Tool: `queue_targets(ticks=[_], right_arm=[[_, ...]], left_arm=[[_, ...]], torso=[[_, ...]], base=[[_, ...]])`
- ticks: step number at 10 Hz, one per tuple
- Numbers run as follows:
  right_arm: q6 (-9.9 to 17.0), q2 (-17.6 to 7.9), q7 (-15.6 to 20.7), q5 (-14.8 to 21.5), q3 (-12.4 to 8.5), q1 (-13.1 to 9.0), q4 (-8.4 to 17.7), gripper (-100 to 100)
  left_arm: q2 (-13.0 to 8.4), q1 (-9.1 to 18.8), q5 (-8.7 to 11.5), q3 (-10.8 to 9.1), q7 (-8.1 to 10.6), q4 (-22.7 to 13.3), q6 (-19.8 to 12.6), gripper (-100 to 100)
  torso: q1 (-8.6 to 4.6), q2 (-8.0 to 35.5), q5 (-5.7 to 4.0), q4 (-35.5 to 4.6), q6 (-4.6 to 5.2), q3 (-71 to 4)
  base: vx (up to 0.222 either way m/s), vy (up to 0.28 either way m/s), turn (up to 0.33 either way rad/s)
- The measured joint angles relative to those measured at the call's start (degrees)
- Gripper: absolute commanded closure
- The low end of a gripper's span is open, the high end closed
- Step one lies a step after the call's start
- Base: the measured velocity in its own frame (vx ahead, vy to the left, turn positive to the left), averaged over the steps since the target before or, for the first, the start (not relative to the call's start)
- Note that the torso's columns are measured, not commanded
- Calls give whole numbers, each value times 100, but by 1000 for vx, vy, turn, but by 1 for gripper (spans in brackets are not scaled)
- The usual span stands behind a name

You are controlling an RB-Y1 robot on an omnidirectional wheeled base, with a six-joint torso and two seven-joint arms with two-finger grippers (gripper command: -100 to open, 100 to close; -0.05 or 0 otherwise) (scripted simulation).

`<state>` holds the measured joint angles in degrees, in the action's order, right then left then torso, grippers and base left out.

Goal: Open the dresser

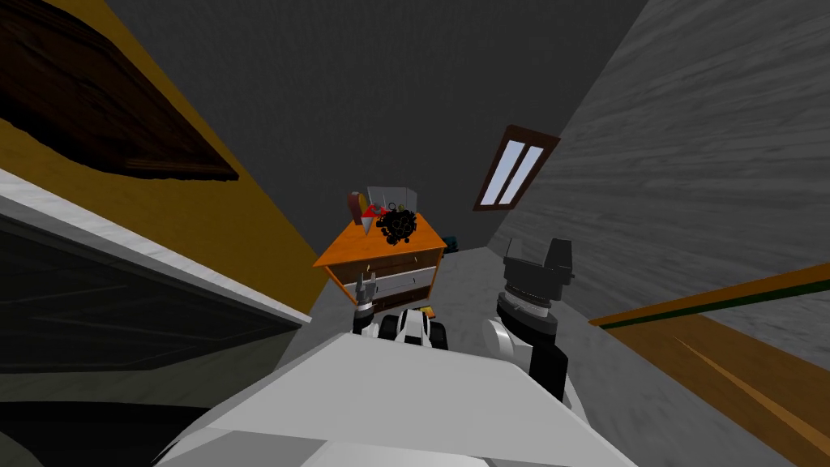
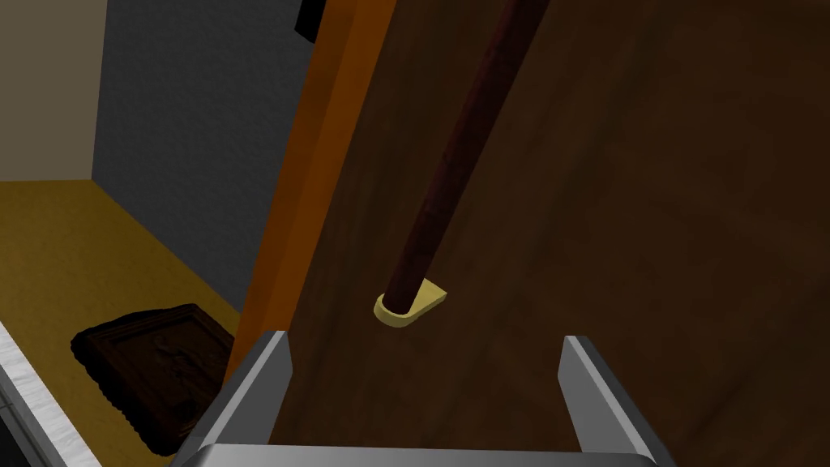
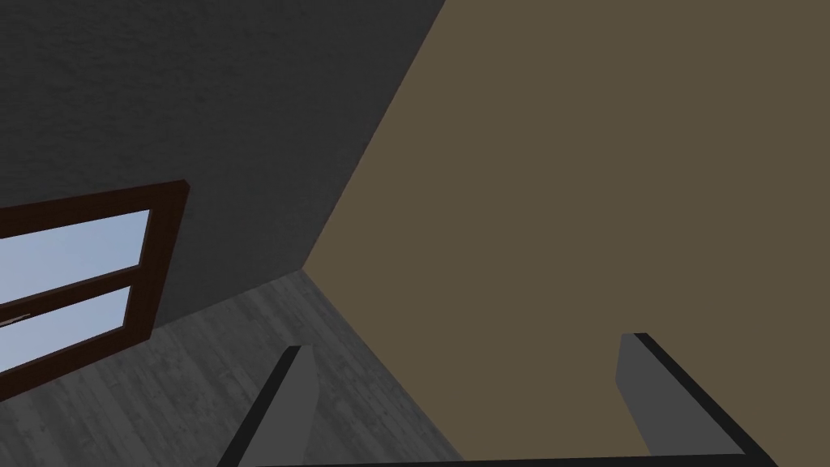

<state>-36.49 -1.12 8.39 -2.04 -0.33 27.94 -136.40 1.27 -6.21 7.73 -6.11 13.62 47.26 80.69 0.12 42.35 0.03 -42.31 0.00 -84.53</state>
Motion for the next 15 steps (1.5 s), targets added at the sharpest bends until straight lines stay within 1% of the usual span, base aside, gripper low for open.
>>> queue_targets(ticks=[1,2,3,4,5,6,7,9,11,12,13,14,15], right_arm=[[0,0,0,0,0,0,0,0],[0,0,0,0,0,0,0,0],[0,0,0,0,0,0,0,0],[0,0,0,0,0,-1,0,0],[0,0,0,0,0,-1,0,0],[0,0,0,0,0,0,0,0],[0,0,0,0,0,0,0,0],[0,0,0,0,0,0,0,0],[0,0,0,0,0,0,0,0],[0,0,0,0,0,0,0,0],[0,0,0,0,0,0,0,0],[0,0,0,0,0,0,0,0],[0,0,0,0,0,0,0,0]], left_arm=[[7,128,3,-10,-38,-34,-85,-100],[4,177,3,-14,-63,39,-198,-100],[3,147,-4,-6,-70,193,-328,-100],[-8,231,0,-10,-76,191,-434,-100],[-20,366,8,-24,-89,85,-504,-100],[-4,366,4,-21,-115,164,-614,-100],[3,356,0,-14,-120,176,-639,100],[-15,235,8,-25,-80,192,-427,100],[-23,128,14,-27,-32,32,-172,100],[-4,11,5,-10,-18,69,-94,100],[1,-57,1,0,2,32,-5,100],[1,-62,1,1,7,24,18,-100],[-152,-60,3,-1,13,10,20,-100]], torso=[[-5,-2,-1,1,0,-1],[-11,-5,-3,2,0,-3],[-15,-7,-4,2,0,-4],[-4,-16,-8,-6,2,-7],[6,-35,-14,-16,5,-17],[3,-40,-20,-22,4,-24],[-1,-38,-13,-8,2,-21],[-11,-32,4,12,14,-15],[-24,-25,-1,10,11,-13],[-22,-18,-2,7,10,-10],[-18,-11,-3,4,6,-6],[-13,-2,-3,1,2,-1],[-10,1,-3,0,0,1]], base=[[-15,9,37],[-13,4,23],[-31,8,44],[-42,0,56],[-22,1,17],[0,0,0],[7,-4,-104],[16,-2,-39],[35,-8,-32],[33,-6,-34],[14,-4,-5],[5,-10,2],[3,-18,13]])
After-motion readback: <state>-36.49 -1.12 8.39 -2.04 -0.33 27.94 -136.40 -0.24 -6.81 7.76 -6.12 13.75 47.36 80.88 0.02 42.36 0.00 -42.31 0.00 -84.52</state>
